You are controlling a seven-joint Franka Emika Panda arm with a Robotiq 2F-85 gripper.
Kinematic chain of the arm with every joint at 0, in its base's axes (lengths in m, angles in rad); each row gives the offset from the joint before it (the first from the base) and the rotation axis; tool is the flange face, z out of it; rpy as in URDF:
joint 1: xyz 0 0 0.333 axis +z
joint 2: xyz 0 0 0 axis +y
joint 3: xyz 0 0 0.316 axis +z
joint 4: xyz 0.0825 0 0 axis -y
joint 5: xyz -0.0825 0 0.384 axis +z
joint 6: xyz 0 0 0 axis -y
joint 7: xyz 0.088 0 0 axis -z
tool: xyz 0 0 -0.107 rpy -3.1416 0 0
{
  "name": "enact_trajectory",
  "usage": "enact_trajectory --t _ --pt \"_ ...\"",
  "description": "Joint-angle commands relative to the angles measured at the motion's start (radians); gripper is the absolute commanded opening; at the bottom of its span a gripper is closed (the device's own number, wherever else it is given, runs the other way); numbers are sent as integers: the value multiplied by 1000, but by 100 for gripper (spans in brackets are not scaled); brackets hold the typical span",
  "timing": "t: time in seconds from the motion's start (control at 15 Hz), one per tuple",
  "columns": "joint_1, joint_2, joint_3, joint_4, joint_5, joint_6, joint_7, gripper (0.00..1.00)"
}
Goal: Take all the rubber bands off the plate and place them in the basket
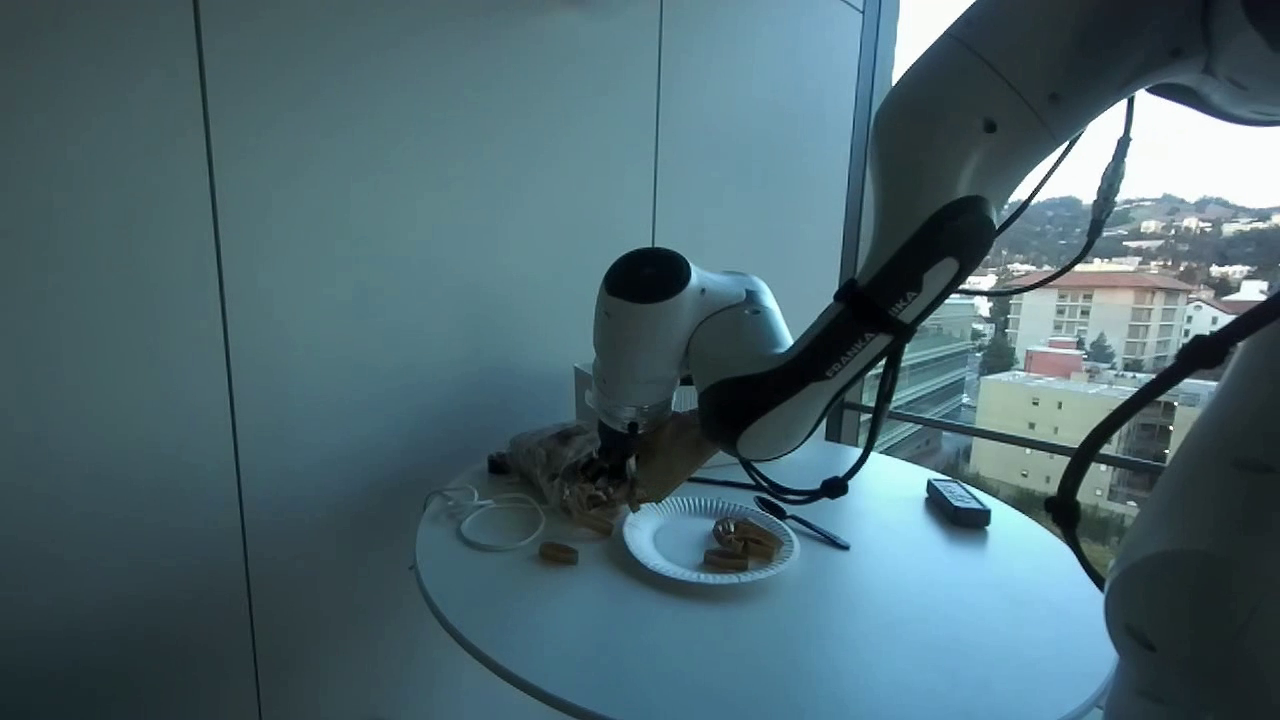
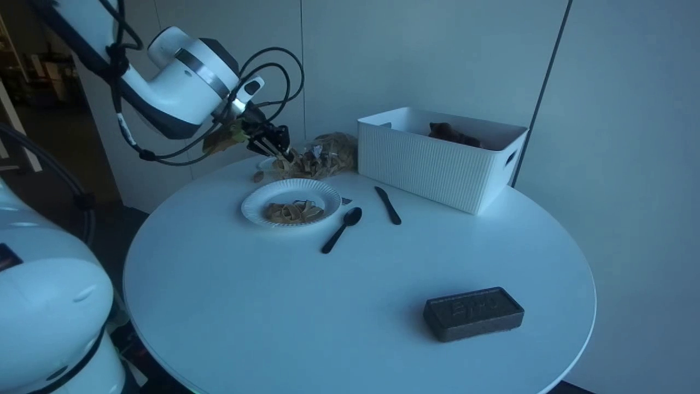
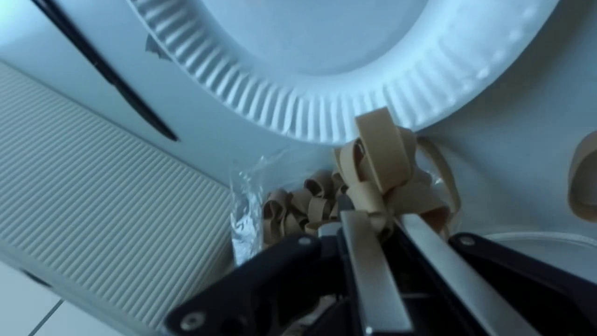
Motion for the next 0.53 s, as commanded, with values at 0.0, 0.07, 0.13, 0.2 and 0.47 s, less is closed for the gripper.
enact_trajectory --t 0.0,0.07,0.13,0.2,0.47 --pt "-52 62 25 71 -206 -42 166 7" --pt "-58 84 21 85 -239 -53 201 7" --pt "-63 111 18 102 -261 -70 227 7" --pt "-67 138 16 121 -279 -86 248 7" --pt "54 202 -112 153 -239 -72 239 7"
